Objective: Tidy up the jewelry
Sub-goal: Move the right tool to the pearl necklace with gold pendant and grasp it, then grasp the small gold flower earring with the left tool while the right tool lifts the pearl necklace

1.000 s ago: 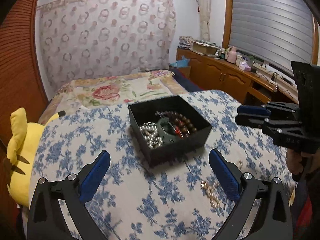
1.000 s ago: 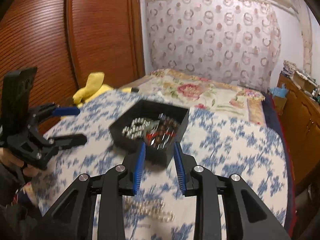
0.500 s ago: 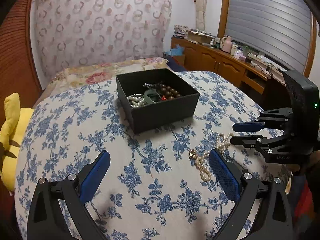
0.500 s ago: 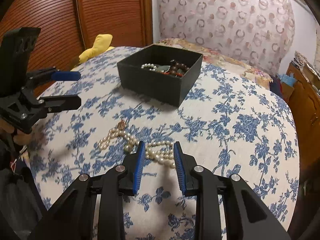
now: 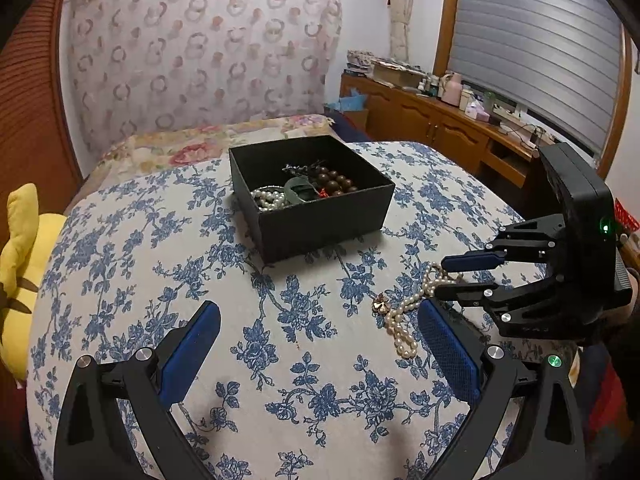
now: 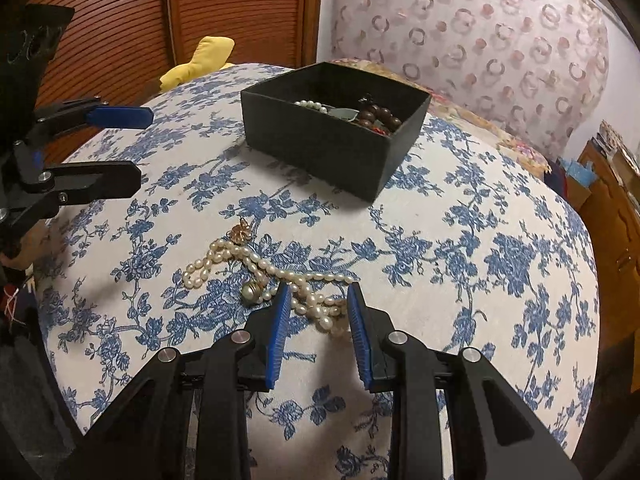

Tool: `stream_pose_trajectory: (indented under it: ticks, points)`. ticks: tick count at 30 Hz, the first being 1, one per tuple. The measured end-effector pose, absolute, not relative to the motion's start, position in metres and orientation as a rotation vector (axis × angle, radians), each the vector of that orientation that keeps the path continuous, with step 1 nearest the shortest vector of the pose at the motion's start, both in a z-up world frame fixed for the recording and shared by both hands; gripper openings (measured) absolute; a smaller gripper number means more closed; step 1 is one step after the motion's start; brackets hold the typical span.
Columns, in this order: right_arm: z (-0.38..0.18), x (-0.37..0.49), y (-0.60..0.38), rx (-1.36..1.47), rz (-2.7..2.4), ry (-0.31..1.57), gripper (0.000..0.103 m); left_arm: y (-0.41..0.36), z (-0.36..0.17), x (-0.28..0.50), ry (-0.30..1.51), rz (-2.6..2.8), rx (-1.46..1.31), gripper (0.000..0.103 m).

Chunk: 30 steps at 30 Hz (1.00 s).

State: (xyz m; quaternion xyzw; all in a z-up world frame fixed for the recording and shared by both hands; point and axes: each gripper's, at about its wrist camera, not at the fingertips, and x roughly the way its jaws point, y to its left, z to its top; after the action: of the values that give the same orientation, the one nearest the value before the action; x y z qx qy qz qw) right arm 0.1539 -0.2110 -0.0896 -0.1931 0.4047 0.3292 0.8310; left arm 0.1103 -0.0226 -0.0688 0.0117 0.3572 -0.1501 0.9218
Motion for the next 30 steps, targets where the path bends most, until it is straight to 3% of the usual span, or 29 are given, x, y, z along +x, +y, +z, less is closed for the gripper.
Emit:
stream_pose_trajectory:
  ticks: [3, 5, 25, 28, 30]
  points:
    - [-0.089, 0.155, -0.207, -0.437, 0.702, 0.85, 0.022, -0.022, -0.07, 0.111, 0.74, -0.308, 0.02, 0.095]
    - [-0.089, 0.155, -0.205, -0.457, 0.689, 0.847, 0.007, -0.022, -0.071, 0.11, 0.743, -0.306, 0.018, 0.095]
    - [-0.036, 0.147, -0.271, -0.3, 0.557, 0.681, 0.006, -0.051, -0.086, 0.127, 0.803, -0.352, 0.065, 0.095]
    - [-0.034, 0.147, -0.272, -0.288, 0.559, 0.674, 0.006, -0.059, -0.087, 0.131, 0.814, -0.366, 0.078, 0.086]
    - [-0.035, 0.147, -0.271, -0.283, 0.563, 0.679, 0.006, -0.065, -0.091, 0.135, 0.836, -0.38, 0.089, 0.071]
